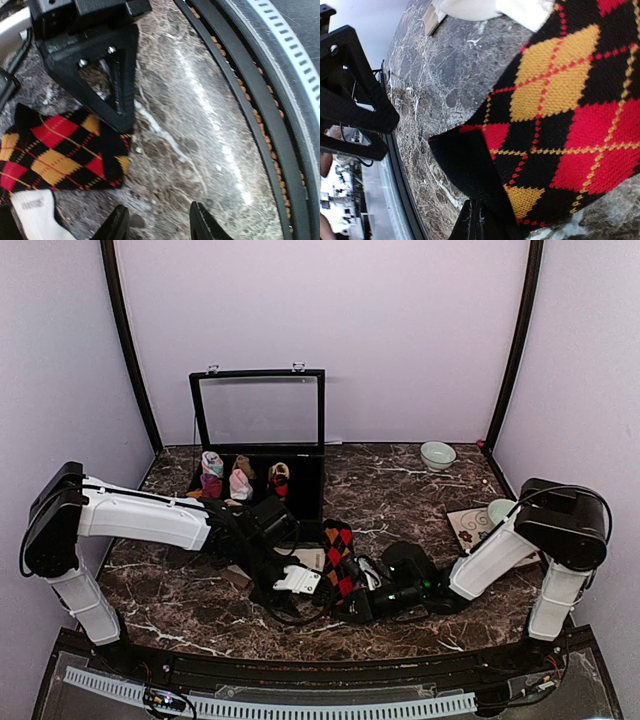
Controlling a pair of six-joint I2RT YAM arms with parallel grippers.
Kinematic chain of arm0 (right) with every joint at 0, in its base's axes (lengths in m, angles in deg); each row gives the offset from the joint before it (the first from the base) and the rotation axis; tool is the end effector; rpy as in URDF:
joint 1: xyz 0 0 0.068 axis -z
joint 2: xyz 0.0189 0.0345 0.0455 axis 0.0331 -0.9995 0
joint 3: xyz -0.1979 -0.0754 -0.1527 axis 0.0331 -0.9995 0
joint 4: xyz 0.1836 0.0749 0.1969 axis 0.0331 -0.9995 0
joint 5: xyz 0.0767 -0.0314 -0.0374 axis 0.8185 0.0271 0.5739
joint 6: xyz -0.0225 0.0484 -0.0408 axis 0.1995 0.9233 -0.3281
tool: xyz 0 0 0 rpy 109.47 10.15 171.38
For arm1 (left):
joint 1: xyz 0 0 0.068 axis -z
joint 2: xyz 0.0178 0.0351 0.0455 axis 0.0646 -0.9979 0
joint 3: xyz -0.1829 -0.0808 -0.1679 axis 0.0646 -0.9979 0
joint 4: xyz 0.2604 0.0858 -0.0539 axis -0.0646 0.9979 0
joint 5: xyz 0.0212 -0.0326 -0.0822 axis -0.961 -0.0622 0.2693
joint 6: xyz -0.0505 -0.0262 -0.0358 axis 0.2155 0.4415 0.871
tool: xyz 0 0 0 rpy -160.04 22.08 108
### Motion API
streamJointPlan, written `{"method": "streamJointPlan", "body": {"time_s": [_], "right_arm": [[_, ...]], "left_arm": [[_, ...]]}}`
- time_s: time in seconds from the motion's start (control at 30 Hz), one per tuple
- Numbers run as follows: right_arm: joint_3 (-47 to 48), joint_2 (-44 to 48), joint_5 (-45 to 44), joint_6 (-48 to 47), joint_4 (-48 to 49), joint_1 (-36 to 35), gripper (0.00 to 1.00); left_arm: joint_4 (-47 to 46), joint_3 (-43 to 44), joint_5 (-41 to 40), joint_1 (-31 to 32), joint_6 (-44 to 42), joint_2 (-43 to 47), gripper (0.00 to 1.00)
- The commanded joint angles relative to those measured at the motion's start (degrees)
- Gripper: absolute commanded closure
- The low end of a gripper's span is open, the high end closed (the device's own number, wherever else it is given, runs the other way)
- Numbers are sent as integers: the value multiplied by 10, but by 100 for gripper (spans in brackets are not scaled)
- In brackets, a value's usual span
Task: Roll the socks
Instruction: Roll the sock at the center of the board.
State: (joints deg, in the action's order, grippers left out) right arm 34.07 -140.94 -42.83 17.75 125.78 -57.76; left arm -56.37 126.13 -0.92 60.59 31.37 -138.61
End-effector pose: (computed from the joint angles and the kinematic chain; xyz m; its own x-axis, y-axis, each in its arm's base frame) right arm 0.1398 0.2812 0.0506 -0.8802 -0.2340 -0.4128 -0.4736 0.4872 0.7337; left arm 0.1757 -0.3099 0.1454 0.3858 0.7190 -0.5781 0.9161 -0.3728 0.1476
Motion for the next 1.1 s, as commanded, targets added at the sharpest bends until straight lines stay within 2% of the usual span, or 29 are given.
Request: {"method": "streamJointPlan", "body": {"time_s": [0.0,0.13,0.57,0.77,0.97,1.07], "right_arm": [[-33,-29,24,74,-155,12,100],[-29,-27,38,97,-161,23,100],[5,-54,43,79,-220,40,100],[7,-53,49,77,-225,46,100],[9,-51,45,74,-231,50,100],[10,-54,47,70,-231,51,100]], "left_arm": [[-34,17,-16,18,-21,-16,60],[-54,17,-31,25,-41,-41,62],[-96,25,-46,30,-61,-72,66],[-76,23,-37,40,-69,-59,67],[-12,58,-13,49,-59,-50,68],[-12,67,-16,52,-50,-46,68]]}}
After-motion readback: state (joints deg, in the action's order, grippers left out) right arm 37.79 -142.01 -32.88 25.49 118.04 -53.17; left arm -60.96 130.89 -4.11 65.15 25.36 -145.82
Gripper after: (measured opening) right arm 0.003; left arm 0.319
